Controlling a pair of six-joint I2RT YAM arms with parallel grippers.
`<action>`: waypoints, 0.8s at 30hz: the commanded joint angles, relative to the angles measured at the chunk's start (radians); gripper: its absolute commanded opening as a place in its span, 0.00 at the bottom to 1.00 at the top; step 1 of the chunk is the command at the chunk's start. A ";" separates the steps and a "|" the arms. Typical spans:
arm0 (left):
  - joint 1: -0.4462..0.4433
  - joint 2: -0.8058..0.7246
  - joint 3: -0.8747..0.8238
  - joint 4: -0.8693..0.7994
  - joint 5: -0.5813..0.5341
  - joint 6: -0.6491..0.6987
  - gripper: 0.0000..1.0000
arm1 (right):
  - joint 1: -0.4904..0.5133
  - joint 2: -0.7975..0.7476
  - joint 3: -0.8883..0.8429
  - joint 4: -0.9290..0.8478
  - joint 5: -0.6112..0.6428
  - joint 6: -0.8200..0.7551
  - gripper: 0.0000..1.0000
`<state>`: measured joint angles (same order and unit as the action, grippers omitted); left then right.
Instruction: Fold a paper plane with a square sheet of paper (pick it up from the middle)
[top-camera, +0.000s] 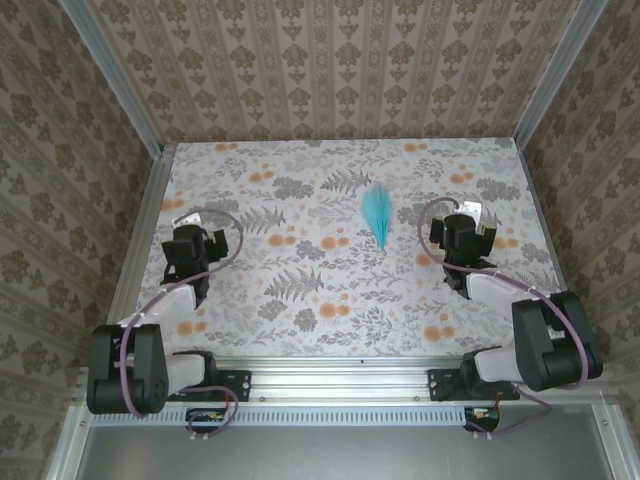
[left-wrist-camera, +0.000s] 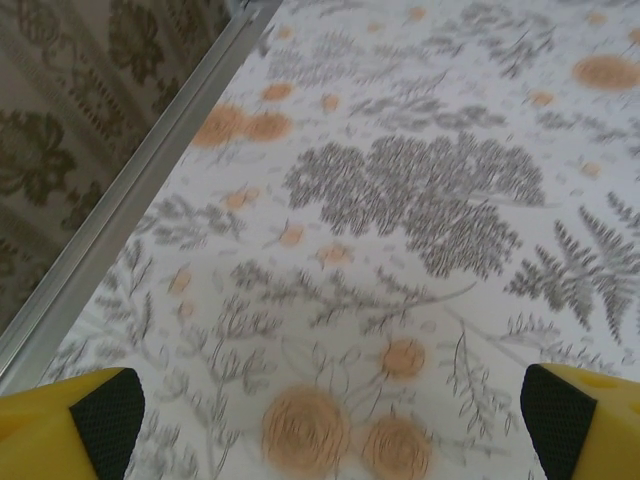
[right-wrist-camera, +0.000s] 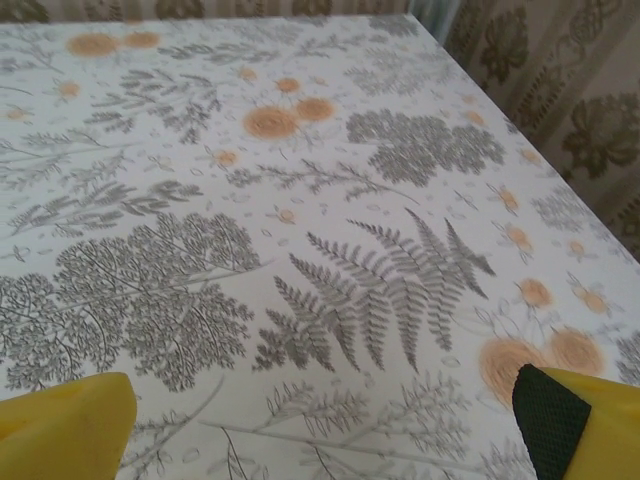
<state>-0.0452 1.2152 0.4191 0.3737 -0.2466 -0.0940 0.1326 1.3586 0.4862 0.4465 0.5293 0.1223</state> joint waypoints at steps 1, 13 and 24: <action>0.019 0.043 -0.032 0.243 0.174 0.087 1.00 | -0.015 0.061 -0.040 0.257 -0.092 -0.077 1.00; 0.032 0.229 -0.054 0.454 0.234 0.132 1.00 | -0.085 0.194 -0.120 0.532 -0.329 -0.079 1.00; 0.018 0.306 -0.003 0.430 0.182 0.132 1.00 | -0.097 0.195 -0.110 0.511 -0.346 -0.068 1.00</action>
<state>-0.0212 1.5234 0.3889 0.7937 -0.0513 0.0200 0.0433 1.5478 0.3714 0.9188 0.2050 0.0547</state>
